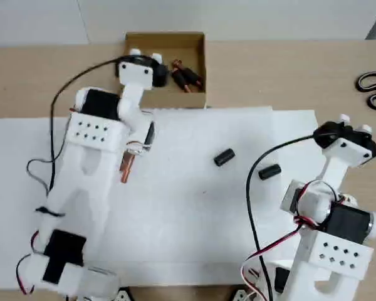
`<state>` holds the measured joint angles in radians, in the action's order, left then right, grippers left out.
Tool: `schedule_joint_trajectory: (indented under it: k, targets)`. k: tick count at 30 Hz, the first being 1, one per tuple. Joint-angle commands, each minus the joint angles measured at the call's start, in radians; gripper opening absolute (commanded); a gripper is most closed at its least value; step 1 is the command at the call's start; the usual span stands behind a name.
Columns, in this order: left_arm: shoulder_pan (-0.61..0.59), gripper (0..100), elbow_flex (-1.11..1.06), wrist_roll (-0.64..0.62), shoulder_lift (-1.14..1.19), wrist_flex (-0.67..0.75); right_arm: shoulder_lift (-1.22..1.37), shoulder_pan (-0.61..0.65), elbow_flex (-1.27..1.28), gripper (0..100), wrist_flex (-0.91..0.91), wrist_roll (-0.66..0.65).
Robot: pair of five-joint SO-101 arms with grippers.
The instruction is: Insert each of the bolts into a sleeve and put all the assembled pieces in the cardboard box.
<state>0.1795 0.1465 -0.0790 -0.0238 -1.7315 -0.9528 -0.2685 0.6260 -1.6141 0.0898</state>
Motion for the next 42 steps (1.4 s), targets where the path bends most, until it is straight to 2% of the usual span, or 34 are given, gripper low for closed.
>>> schedule_joint_trajectory:
  k: [1, 6, 15, 18, 24, 27, 34, 38, 42]
  targets:
    - [0.026, 0, 0.053, -0.055, -0.138, -0.02, -0.018, 0.001, -0.034, 0.3, 0.013, -0.052]
    - [0.069, 0, 0.047, -0.12, -0.293, 0.003, -0.018, 0.027, -0.135, 0.3, 0.007, -0.095]
    - [0.098, 0, 0.048, -0.295, -0.454, 0.008, -0.018, 0.32, -0.304, 0.2, -0.054, -0.044]
    - [0.098, 0, 0.048, -0.301, -0.52, 0.008, -0.018, 0.397, -0.347, 0.2, -0.061, -0.041]
    - [0.091, 0, 0.048, -0.301, -0.677, 0.04, -0.114, 0.473, -0.381, 0.2, -0.061, -0.044]
    - [0.038, 0, 0.018, -0.299, -0.773, 0.08, -0.2, 0.535, -0.342, 0.2, -0.062, -0.046]
    - [-0.095, 0, -0.328, -0.296, -1.06, 0.183, -0.341, 0.556, -0.206, 0.2, -0.051, -0.048]
    - [-0.137, 0, -0.611, -0.295, -1.289, 0.356, -0.394, 0.559, -0.098, 0.2, 0.008, -0.048]
    - [-0.176, 0, -0.897, -0.273, -1.553, 0.512, -0.481, 0.559, 0.041, 0.2, 0.142, -0.048]
